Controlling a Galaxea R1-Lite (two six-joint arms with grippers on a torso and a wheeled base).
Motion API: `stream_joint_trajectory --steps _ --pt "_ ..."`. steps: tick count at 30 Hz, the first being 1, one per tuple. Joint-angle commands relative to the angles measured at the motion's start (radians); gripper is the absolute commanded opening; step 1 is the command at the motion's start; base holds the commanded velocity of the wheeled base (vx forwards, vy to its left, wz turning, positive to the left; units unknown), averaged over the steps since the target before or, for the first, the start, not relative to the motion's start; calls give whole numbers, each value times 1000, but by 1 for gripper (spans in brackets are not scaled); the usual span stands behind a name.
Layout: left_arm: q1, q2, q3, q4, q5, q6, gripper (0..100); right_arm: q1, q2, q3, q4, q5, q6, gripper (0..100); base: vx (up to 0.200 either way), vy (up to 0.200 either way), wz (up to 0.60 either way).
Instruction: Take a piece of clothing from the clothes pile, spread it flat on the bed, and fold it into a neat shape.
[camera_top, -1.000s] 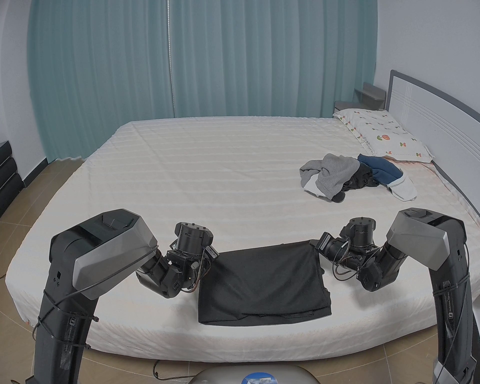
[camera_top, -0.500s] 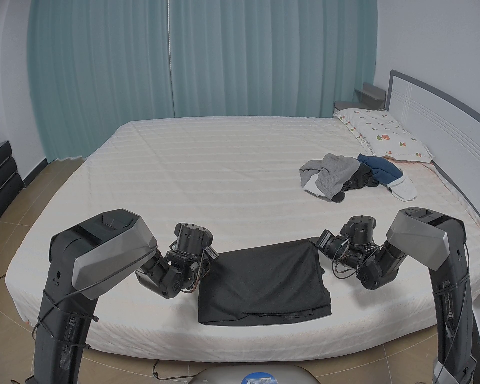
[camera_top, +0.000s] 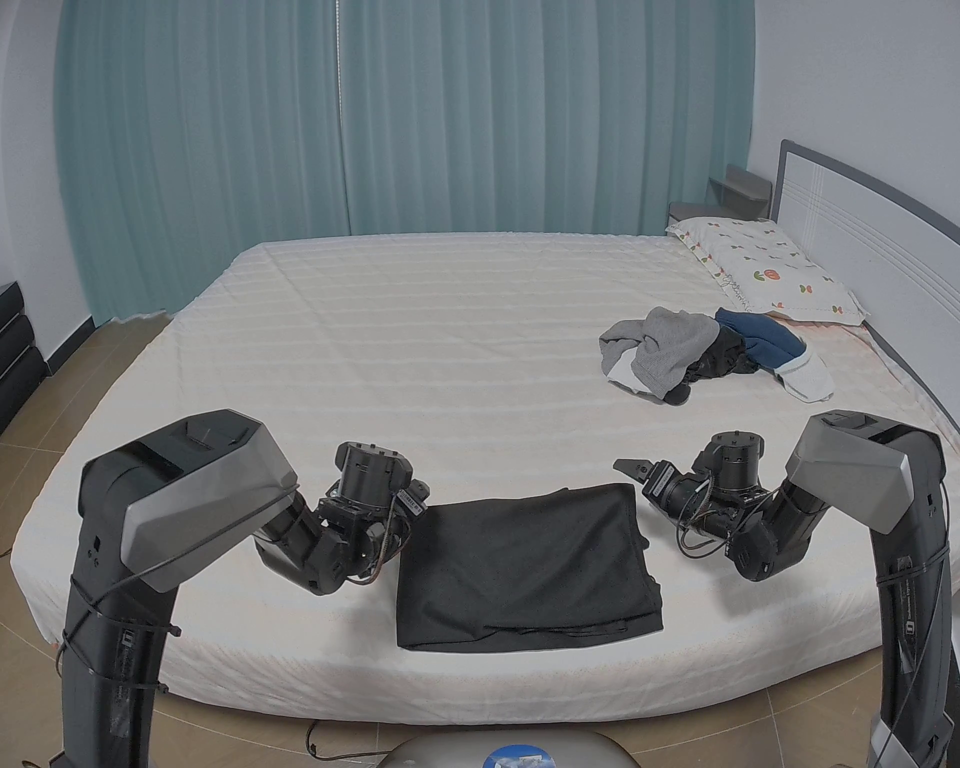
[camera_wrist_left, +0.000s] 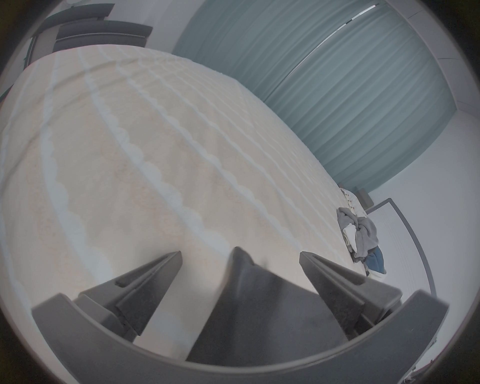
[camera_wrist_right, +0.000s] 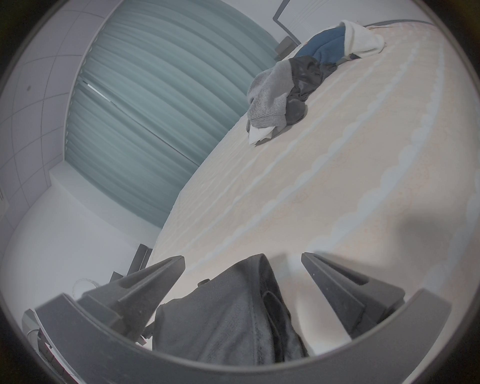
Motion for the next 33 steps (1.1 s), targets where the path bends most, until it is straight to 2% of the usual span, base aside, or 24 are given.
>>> stream_joint_trajectory --steps 1,4,6,11,19,32,33 --pt "5 -146 159 -6 -163 11 100 -38 -78 94 -48 11 28 100 0 0 0" --pt "5 -158 196 -4 -270 53 100 -49 -95 117 -57 12 30 100 0 0 0" --pt "4 -149 196 -6 -286 99 100 -49 -100 125 -57 14 30 100 0 0 0" --pt "-8 -104 182 -7 -267 150 100 -35 -97 134 -57 14 30 100 0 0 0" --pt "-28 -66 148 -7 -183 153 100 -17 -95 145 -58 14 32 100 0 0 0" --pt "-50 -65 148 -7 -177 151 100 -17 -94 148 -58 14 32 100 0 0 0" --pt "-50 -65 148 -7 -177 151 0 -17 -95 148 -58 14 32 100 0 0 0"
